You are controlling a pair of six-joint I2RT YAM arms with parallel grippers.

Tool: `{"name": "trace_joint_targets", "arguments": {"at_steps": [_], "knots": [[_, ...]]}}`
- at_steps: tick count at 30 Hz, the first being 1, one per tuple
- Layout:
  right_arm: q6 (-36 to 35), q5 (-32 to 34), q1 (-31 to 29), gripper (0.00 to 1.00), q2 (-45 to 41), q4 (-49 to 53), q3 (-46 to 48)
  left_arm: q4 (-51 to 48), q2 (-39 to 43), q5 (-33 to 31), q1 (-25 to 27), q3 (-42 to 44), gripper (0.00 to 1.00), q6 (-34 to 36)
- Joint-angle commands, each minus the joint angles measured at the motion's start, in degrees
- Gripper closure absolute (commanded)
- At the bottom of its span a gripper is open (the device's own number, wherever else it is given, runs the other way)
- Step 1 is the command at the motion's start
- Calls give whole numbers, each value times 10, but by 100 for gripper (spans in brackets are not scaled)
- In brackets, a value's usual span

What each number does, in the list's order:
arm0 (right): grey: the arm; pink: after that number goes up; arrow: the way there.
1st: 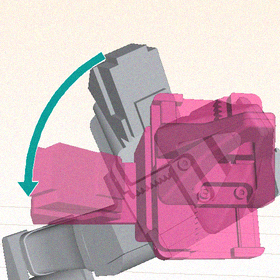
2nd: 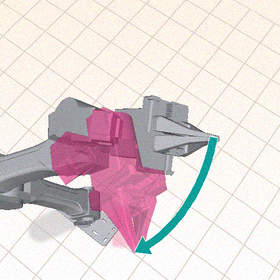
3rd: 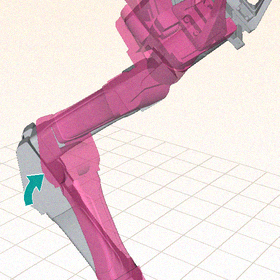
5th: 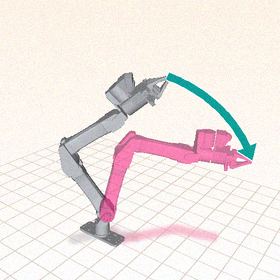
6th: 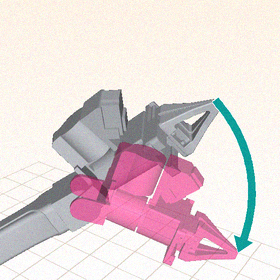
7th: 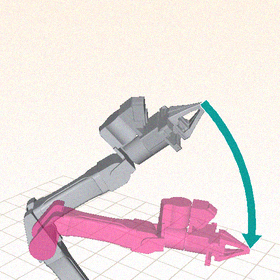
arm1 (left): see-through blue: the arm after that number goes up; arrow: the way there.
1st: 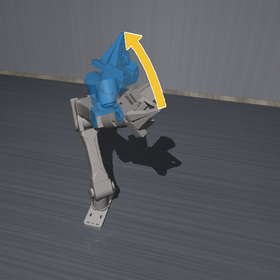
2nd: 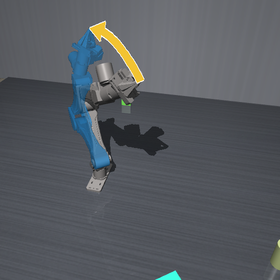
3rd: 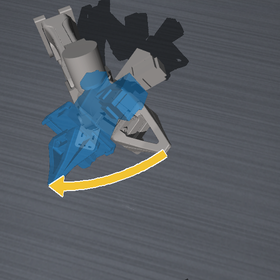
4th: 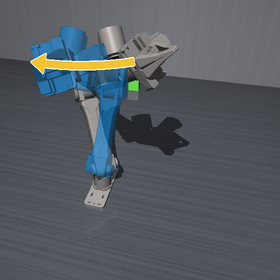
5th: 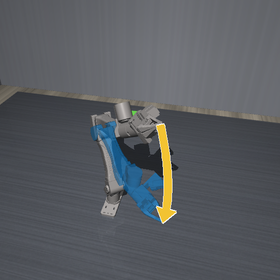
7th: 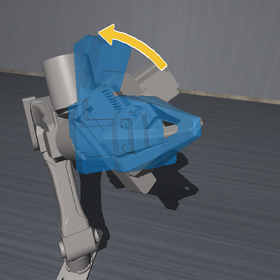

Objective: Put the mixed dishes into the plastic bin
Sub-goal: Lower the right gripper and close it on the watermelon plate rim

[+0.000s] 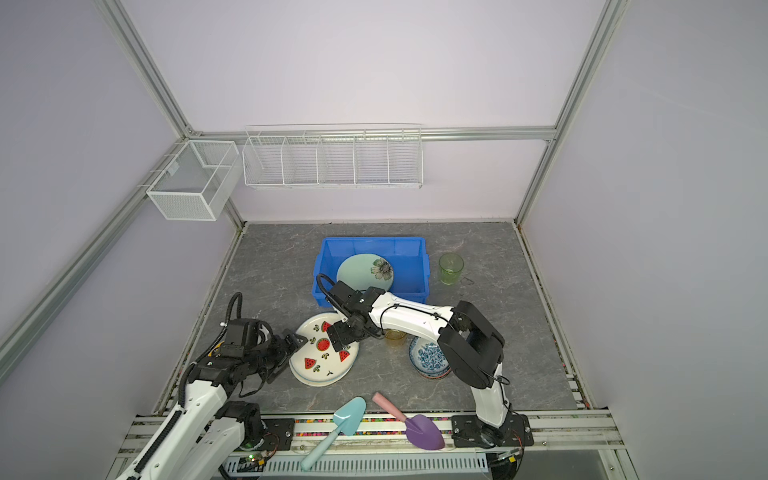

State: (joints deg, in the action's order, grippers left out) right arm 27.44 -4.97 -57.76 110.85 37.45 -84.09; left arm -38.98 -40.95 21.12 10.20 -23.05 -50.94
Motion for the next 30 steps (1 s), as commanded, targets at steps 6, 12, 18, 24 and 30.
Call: {"name": "trace_joint_targets", "arguments": {"at_steps": [6,12,18,24,30], "knots": [[4,-24,11,11,22,-16,-1,15,-8,-14,3,8,4,1],[2,-22,12,11,27,-17,-2,20,-10,-12,3,10,5,2],[2,-38,10,11,26,-25,-1,28,-16,-6,4,12,5,3],[6,-62,10,10,28,-39,2,39,-19,1,4,17,5,4],[9,-88,10,10,31,-55,5,42,-35,4,4,17,6,9]]}}
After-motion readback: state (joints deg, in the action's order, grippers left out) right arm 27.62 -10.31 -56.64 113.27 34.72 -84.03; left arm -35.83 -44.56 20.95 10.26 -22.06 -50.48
